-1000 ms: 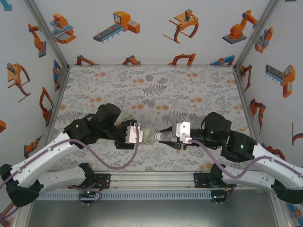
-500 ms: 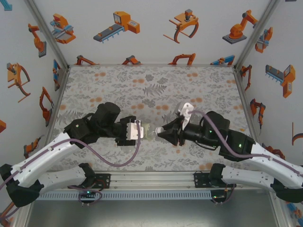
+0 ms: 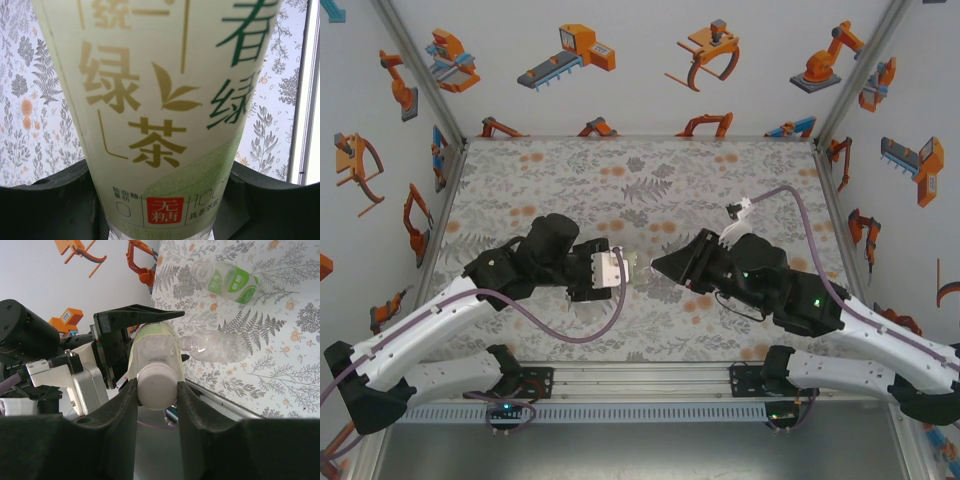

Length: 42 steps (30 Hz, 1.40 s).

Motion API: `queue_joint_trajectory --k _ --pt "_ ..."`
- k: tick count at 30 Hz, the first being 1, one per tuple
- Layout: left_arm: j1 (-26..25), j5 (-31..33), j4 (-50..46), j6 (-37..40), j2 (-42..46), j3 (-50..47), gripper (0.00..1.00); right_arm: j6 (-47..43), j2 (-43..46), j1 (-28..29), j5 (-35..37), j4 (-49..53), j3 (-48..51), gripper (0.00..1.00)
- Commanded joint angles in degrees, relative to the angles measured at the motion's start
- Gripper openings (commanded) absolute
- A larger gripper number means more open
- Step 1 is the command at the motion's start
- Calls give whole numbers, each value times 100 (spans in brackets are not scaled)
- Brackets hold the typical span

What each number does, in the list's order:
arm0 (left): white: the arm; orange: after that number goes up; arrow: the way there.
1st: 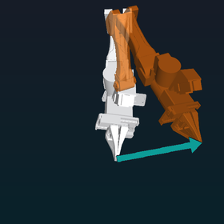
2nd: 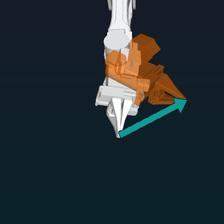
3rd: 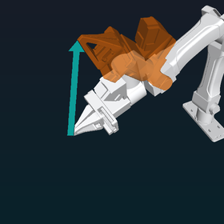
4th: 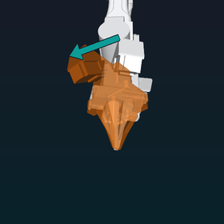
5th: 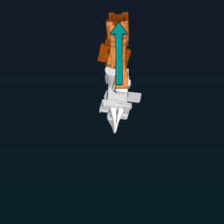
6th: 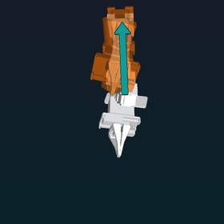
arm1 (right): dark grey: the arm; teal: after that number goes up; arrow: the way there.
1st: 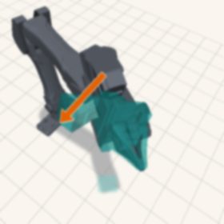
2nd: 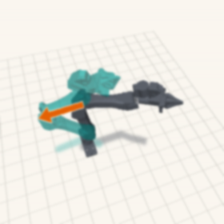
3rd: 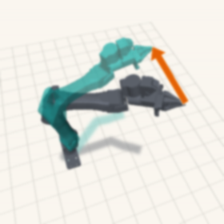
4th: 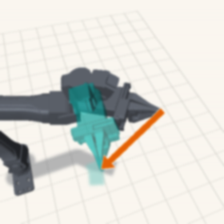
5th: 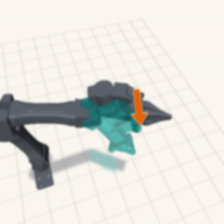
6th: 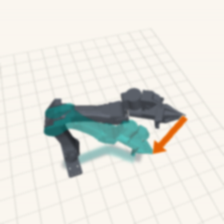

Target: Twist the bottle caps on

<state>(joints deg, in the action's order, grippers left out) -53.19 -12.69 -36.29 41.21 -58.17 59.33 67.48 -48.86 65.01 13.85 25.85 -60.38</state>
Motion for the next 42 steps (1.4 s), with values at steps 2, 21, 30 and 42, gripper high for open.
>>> queue_joint_trajectory --k 2,21,30,42 --pt "-113 -571 463 219 160 54 0 -904 25 -16 162 143 -309 54" --pt "-122 -991 -840 -283 337 494 0 -8049 620 -19 -3191 -348 -390 52" --pt "-117 -1080 -966 -413 447 347 0 -8932 -7 -17 -3485 -219 -684 51" --pt "-122 -992 -1069 -289 535 238 0 -8705 -80 -17 -3515 -369 -661 46"
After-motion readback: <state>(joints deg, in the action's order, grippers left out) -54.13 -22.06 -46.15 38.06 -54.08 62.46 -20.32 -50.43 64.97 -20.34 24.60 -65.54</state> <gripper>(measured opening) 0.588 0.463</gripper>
